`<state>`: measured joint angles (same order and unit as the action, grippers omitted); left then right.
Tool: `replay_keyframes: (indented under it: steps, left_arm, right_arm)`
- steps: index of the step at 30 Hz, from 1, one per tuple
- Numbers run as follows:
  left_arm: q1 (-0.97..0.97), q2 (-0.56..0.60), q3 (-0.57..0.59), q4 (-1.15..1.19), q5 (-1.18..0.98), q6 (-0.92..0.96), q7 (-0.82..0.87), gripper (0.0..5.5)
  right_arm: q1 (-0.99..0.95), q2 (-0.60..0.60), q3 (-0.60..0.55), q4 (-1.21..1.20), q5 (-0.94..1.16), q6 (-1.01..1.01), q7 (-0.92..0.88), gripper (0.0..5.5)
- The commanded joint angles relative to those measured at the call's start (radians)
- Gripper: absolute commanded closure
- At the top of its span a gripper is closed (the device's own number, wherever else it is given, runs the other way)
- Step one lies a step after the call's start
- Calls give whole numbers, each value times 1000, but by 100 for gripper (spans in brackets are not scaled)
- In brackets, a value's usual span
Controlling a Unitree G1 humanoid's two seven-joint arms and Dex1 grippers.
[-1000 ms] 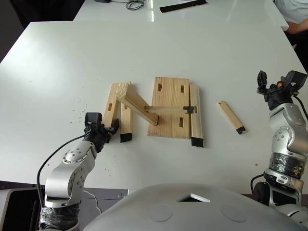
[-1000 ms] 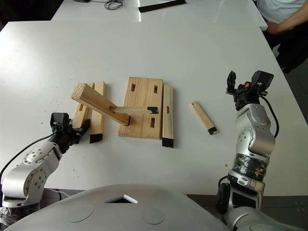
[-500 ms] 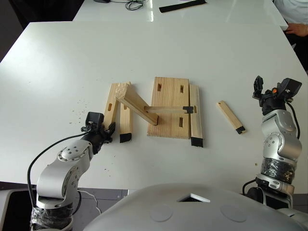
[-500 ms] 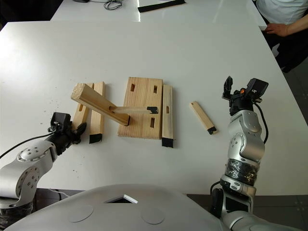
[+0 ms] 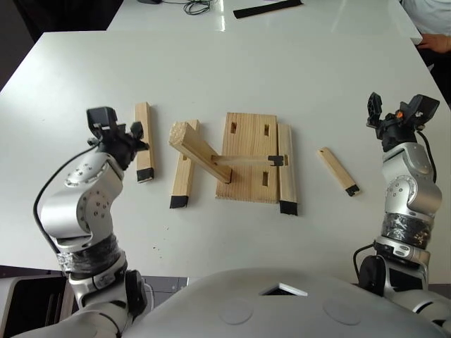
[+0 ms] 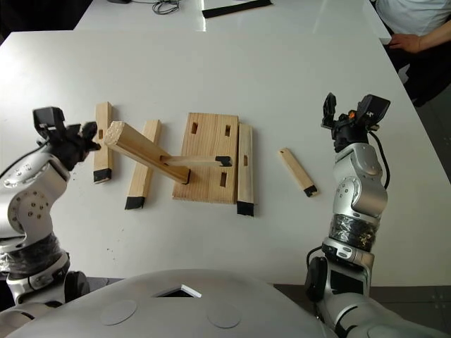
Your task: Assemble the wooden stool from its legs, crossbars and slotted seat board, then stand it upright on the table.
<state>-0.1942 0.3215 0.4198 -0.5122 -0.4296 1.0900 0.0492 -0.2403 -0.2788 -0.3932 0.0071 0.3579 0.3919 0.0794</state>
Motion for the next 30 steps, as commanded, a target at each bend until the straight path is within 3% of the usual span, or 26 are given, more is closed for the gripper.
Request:
replay_keyframes:
  steps: [1, 7, 15, 18, 22, 26, 30]
  left_arm:
    - [-239, 40, 92, 111, -40, -79, -14, 437]
    - [-426, 44, 113, 130, -180, -158, -108, 546]
    - [-430, 48, 79, 112, -227, -202, -140, 549]
    - [-358, 75, 61, 117, -202, -201, -153, 549]
    - [-131, -27, 90, 110, -188, -146, -49, 549]
    - [156, -104, -27, 60, -58, -186, 21, 488]
    - [265, -143, -137, 68, 79, -266, 72, 424]
  right_arm:
    - [-170, -55, 46, 36, 37, 48, 87, 132]
    - [-392, -83, 108, 42, 103, 105, 214, 132]
    - [-417, -84, 147, -43, 151, 154, 272, 132]
    - [-392, -84, 147, -47, 148, 156, 267, 132]
    - [-321, -79, 149, -62, 120, 144, 235, 132]
    - [-244, -63, 152, -83, 102, 144, 203, 132]
    - [-232, -54, 168, -61, 85, 129, 199, 132]
